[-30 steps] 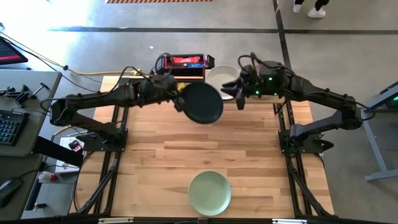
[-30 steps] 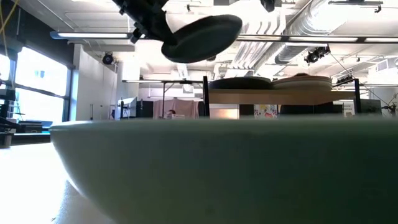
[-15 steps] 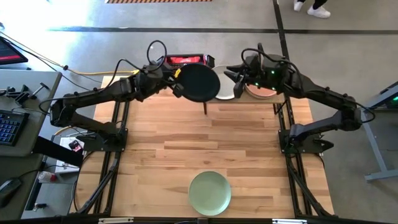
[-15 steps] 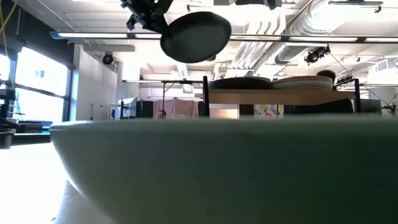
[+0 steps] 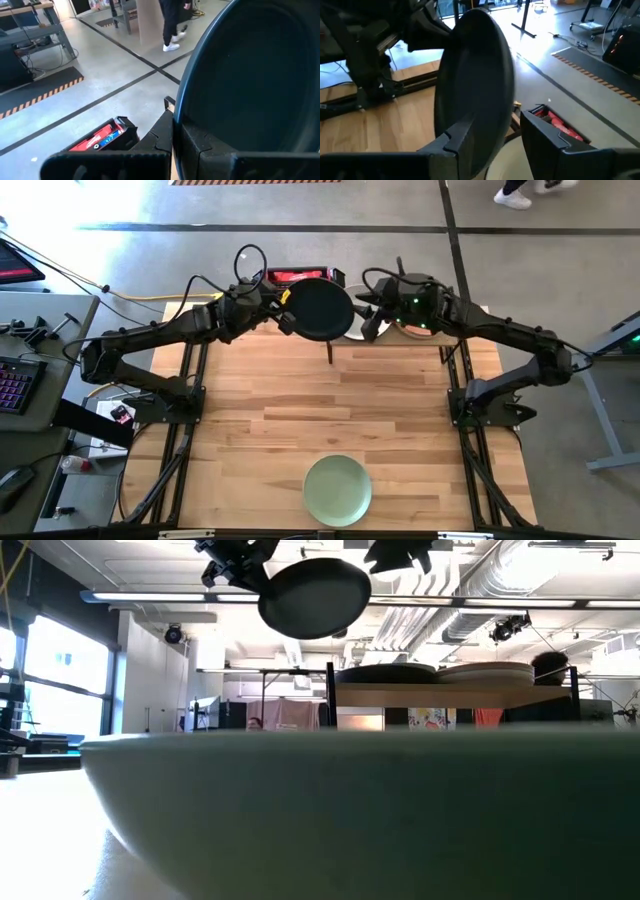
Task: Place and stack plates onto a shelf
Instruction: Stack the black plate on top of the gray plate on the shelf
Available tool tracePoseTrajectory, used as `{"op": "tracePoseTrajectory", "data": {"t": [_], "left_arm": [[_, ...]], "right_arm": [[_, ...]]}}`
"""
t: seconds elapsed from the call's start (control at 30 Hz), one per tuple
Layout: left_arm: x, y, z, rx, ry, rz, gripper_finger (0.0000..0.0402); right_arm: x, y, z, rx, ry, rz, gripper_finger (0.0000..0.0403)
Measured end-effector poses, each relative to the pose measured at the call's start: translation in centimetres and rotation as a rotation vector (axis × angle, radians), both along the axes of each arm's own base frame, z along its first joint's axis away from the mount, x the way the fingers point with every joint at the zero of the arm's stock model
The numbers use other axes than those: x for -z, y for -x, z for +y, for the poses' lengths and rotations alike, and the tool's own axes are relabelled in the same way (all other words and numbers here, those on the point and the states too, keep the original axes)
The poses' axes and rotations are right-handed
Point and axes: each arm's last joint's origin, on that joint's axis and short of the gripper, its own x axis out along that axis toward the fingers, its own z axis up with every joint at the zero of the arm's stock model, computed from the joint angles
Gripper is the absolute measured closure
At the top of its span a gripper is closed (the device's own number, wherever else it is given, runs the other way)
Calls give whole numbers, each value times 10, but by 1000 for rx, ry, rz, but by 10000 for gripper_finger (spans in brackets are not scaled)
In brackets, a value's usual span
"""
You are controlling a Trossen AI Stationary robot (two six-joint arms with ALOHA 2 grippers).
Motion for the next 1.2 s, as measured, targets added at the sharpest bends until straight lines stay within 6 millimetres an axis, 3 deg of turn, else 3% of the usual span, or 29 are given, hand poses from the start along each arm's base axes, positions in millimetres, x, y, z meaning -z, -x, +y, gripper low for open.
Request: {"op": "tracePoseTrajectory", "data": {"t": [0.5,0.63,0.83,1.2], "left_arm": [[0,0,0,-9,-4,-4,400],[-1,0,0,-9,-3,-6,396],[0,0,0,-2,-1,-7,394],[-1,-1,-1,28,10,-13,392]], "right_arm": [[16,-16,-8,80,-73,19,267],[16,-15,-10,103,-106,-1,299],[16,-15,-9,111,-118,-8,389],[17,-14,-10,175,-175,-39,401]]}}
